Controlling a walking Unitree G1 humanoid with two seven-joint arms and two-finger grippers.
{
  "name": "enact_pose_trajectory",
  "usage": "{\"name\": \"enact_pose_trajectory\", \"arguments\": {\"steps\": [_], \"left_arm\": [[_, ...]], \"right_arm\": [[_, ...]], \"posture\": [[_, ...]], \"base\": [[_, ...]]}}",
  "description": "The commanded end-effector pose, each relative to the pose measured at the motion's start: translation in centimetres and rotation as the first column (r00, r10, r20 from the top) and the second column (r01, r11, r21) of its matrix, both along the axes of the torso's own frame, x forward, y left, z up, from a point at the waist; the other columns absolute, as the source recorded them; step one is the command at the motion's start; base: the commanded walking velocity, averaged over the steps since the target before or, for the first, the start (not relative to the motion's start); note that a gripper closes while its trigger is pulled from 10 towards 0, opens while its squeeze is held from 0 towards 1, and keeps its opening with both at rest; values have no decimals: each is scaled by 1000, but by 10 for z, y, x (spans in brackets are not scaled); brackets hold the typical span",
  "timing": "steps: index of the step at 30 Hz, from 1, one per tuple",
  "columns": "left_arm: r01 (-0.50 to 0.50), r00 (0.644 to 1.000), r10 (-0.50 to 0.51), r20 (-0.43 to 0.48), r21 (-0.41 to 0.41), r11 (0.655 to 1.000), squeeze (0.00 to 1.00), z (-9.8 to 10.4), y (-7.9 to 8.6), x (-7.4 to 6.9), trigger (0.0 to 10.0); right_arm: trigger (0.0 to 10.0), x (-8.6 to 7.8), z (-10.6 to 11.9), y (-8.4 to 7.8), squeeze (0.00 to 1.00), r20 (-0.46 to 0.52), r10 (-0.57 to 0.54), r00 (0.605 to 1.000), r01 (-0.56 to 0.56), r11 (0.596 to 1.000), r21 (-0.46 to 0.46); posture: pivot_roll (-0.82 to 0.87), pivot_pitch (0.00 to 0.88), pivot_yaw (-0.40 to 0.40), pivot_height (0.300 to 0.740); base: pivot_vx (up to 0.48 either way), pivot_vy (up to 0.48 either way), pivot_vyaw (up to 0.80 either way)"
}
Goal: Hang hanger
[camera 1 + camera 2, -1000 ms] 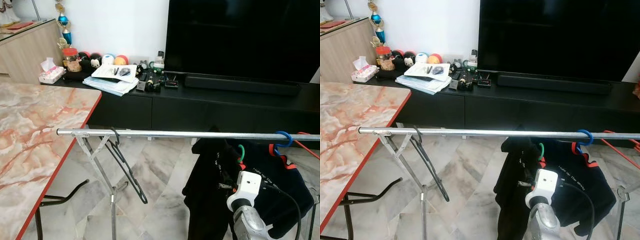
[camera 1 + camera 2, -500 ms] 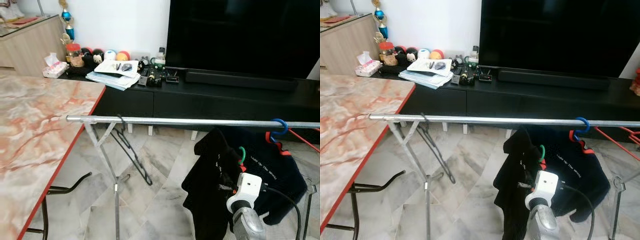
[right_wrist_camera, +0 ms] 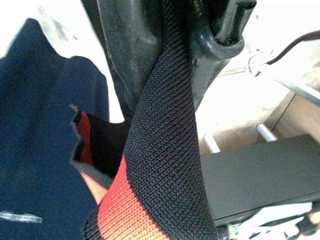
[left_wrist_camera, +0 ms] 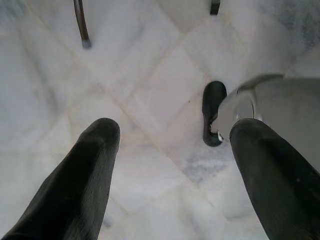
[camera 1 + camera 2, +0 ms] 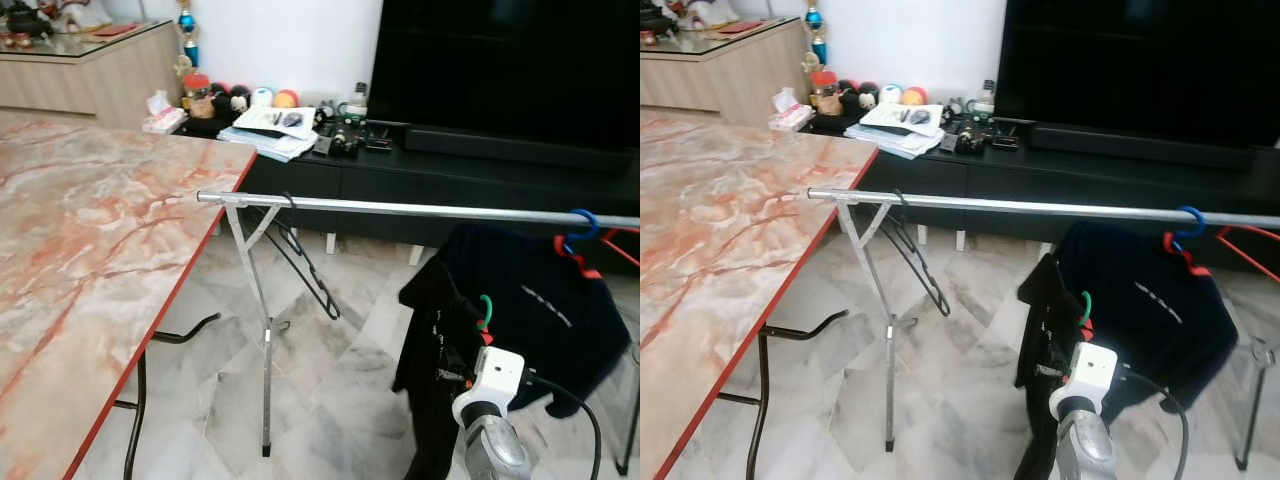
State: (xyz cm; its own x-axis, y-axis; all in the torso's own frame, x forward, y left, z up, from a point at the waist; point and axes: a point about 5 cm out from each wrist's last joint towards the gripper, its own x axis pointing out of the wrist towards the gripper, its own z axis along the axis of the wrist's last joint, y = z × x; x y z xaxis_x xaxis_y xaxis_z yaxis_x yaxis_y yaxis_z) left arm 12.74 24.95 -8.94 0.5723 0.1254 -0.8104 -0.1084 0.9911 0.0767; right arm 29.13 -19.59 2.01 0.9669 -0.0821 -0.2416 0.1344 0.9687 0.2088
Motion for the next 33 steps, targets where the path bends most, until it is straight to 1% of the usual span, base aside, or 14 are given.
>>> {"name": "enact_pose_trajectory", "arguments": {"steps": [1, 24, 29, 33], "left_arm": [[-9, 1000, 8, -17, -9, 1000, 0, -3, -2, -7, 10000], [2, 1000, -2, -10, -3, 1000, 0, -1, -1, 1, 10000], [2, 1000, -2, -8, 1, 1000, 0, 0, 0, 3, 10000], [7, 1000, -7, -1, 10, 1000, 0, 3, 3, 7, 10000]], "right_arm": [[10000, 2, 6, -8, 0, 29, -23, 999, 24, 1000, -13], [10000, 0, 4, -7, 0, 24, -31, 999, 31, 999, -12], [10000, 0, 3, -4, 0, 18, -27, 999, 27, 1000, -10], [10000, 4, 4, 1, 0, 16, -23, 1000, 23, 1000, -4]], "posture": [[52, 0, -14, 740], [50, 0, -1, 740], [56, 0, 5, 740], [59, 0, 17, 740]], "base": [[-270, 0, 0], [-272, 0, 0], [-272, 0, 0], [-271, 0, 0]]}}
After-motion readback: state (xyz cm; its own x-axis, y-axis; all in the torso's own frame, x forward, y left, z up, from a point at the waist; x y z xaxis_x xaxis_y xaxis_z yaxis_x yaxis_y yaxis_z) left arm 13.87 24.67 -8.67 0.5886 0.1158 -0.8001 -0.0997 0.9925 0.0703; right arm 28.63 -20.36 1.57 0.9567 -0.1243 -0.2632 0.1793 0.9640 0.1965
